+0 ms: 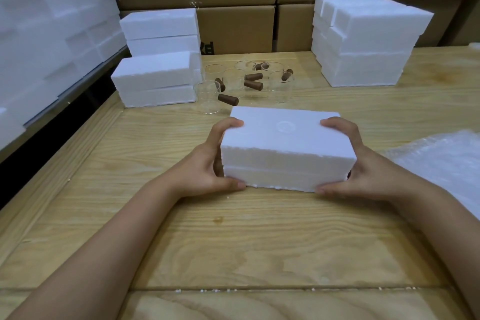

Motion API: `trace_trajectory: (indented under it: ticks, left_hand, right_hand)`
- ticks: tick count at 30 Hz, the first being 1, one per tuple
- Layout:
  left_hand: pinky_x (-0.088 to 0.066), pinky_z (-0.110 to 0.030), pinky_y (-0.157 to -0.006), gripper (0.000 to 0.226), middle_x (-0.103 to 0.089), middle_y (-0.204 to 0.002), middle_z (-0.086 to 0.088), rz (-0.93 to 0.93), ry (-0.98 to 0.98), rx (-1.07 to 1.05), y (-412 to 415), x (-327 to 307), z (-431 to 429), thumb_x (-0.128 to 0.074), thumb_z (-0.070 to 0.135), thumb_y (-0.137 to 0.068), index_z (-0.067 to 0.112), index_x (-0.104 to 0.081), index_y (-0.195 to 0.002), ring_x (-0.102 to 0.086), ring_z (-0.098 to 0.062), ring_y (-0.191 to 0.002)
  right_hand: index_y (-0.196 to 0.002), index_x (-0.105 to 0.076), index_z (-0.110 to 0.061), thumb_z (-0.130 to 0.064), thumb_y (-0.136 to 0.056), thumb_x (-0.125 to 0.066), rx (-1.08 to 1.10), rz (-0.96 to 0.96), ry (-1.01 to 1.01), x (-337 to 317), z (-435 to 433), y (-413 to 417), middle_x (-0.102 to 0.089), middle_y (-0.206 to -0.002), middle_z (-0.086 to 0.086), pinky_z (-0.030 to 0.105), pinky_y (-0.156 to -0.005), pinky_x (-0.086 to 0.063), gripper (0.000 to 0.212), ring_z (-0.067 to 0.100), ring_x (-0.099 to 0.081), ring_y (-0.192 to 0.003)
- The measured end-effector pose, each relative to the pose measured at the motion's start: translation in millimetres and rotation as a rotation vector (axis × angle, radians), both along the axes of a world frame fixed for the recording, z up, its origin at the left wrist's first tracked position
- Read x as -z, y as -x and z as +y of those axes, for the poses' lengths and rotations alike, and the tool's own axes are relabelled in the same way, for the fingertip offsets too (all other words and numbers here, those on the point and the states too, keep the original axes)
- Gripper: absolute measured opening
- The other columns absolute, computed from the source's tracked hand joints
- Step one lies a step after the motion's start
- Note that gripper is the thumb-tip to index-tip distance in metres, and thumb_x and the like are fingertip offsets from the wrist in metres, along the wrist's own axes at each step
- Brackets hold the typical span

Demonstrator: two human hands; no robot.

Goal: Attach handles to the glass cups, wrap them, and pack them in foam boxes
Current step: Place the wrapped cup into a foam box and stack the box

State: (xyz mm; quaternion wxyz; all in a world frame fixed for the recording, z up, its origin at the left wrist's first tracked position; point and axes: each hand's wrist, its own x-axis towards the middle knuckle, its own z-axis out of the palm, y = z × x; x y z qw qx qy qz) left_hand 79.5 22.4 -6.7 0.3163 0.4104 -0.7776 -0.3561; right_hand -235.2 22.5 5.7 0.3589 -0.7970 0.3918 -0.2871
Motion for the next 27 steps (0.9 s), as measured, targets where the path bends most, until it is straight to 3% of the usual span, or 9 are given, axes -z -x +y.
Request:
trace_trajectory:
  ticks: [3, 5, 9, 13, 16, 20, 24, 27]
  left_hand:
    - [-0.051, -0.020, -0.073, 0.092, -0.048, -0.110, 0.038, 0.081, -0.008, 0.016, 1, -2, 0, -0.086, 0.024, -0.062, 0.057, -0.030, -0.127, -0.060, -0.002, -0.088]
    - [-0.049, -0.015, -0.077, 0.094, -0.049, -0.110, 0.041, 0.110, -0.001, 0.012, 2, -4, 0, -0.087, 0.014, -0.061, 0.056, -0.034, -0.126, -0.059, 0.003, -0.096]
    - [-0.053, -0.019, -0.080, 0.092, -0.054, -0.104, 0.043, 0.156, -0.030, -0.039, -3, -20, -1, -0.087, 0.028, -0.054, 0.057, -0.038, -0.126, -0.062, 0.001, -0.101]
    - [-0.054, -0.022, -0.078, 0.091, -0.065, -0.111, 0.024, 0.192, -0.096, -0.035, -15, -40, -4, -0.085, 0.034, -0.050, 0.062, -0.041, -0.125, -0.066, -0.010, -0.101]
    - [-0.056, -0.026, -0.080, 0.085, -0.065, -0.120, 0.018, 0.192, -0.170, 0.003, -23, -49, -4, -0.081, 0.036, -0.055, 0.059, -0.042, -0.127, -0.066, -0.013, -0.106]
    - [-0.058, -0.030, -0.069, 0.085, -0.066, -0.118, 0.015, 0.176, -0.241, -0.002, -28, -52, -2, -0.077, 0.039, -0.059, 0.052, -0.038, -0.133, -0.069, -0.015, -0.088]
    - [-0.058, -0.031, -0.070, 0.088, -0.063, -0.123, 0.018, 0.166, -0.264, 0.001, -29, -50, -2, -0.076, 0.040, -0.059, 0.049, -0.035, -0.137, -0.068, -0.016, -0.093]
    - [-0.058, -0.029, -0.075, 0.086, -0.060, -0.124, 0.024, 0.181, -0.267, 0.002, -29, -48, -3, -0.078, 0.038, -0.058, 0.063, -0.037, -0.129, -0.066, -0.014, -0.101]
  right_hand:
    - [-0.124, -0.025, -0.061, -0.029, -0.055, -0.091, 0.019, -0.064, -0.009, 2, -1, 1, -0.029, -0.119, -0.049, 0.008, -0.075, -0.047, 0.100, -0.017, -0.048, -0.102]
    - [-0.124, -0.030, -0.058, -0.030, -0.053, -0.092, 0.025, -0.107, -0.036, -1, -2, 0, -0.030, -0.122, -0.046, 0.010, -0.077, -0.048, 0.099, -0.015, -0.050, -0.103]
    - [-0.121, -0.036, -0.055, -0.037, -0.044, -0.084, 0.020, -0.169, -0.079, -20, -8, -7, -0.039, -0.119, -0.038, 0.012, -0.075, -0.048, 0.093, -0.010, -0.053, -0.101]
    - [-0.118, -0.040, -0.055, -0.041, -0.043, -0.082, -0.009, -0.191, -0.196, -39, -17, -14, -0.052, -0.105, -0.036, 0.019, -0.074, -0.051, 0.087, -0.009, -0.055, -0.098]
    - [-0.114, -0.046, -0.057, -0.040, -0.043, -0.084, -0.046, -0.199, -0.382, -50, -25, -20, -0.060, -0.113, -0.026, 0.027, -0.077, -0.056, 0.083, 0.000, -0.062, -0.103]
    - [-0.117, -0.051, -0.054, -0.031, -0.048, -0.086, -0.067, -0.189, -0.559, -57, -35, -25, -0.063, -0.121, -0.011, 0.042, -0.082, -0.057, 0.081, 0.018, -0.066, -0.106]
    - [-0.116, -0.052, -0.054, -0.029, -0.048, -0.086, -0.064, -0.181, -0.590, -55, -39, -27, -0.065, -0.120, -0.008, 0.041, -0.080, -0.057, 0.080, 0.021, -0.067, -0.105]
    - [-0.118, -0.048, -0.055, -0.033, -0.047, -0.086, -0.067, -0.172, -0.537, -51, -38, -27, -0.064, -0.119, -0.014, 0.038, -0.082, -0.057, 0.083, 0.015, -0.065, -0.106]
